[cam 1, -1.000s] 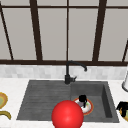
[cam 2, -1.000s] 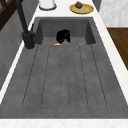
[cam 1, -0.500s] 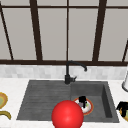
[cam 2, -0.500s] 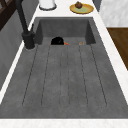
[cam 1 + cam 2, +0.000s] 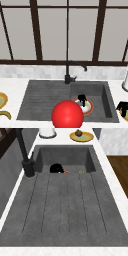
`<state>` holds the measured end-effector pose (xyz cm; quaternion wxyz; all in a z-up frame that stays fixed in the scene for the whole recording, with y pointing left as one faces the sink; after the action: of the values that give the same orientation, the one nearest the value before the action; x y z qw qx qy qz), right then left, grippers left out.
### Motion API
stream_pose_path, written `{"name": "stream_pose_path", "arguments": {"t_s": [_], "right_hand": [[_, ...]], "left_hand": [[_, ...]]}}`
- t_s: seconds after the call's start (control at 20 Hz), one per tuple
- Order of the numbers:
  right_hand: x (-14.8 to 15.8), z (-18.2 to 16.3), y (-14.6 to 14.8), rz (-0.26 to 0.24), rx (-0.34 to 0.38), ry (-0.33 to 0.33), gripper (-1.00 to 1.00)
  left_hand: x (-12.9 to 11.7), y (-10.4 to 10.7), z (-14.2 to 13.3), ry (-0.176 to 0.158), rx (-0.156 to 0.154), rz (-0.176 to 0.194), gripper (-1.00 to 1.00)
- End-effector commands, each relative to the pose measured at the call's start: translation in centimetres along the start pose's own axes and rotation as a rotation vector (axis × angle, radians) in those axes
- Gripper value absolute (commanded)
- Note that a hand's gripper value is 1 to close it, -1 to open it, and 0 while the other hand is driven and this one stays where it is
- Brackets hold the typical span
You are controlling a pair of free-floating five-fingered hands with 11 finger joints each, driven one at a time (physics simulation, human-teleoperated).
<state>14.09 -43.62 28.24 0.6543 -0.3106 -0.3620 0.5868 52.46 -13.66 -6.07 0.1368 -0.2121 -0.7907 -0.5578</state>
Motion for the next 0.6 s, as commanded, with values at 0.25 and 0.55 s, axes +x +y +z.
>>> {"name": "stream_pose_path", "arguments": {"t_s": [0.25,0.55], "right_hand": [[0.0,0.0,0.0,0.000,0.000,0.000,0.00],[0.0,0.0,0.0,0.000,0.000,0.000,0.00]], "left_hand": [[2.8,4.0,-2.7,-0.083,0.015,-0.032,-1.00],[5.9,6.2,-3.4,-0.089,0.027,-0.075,-1.00]]}}
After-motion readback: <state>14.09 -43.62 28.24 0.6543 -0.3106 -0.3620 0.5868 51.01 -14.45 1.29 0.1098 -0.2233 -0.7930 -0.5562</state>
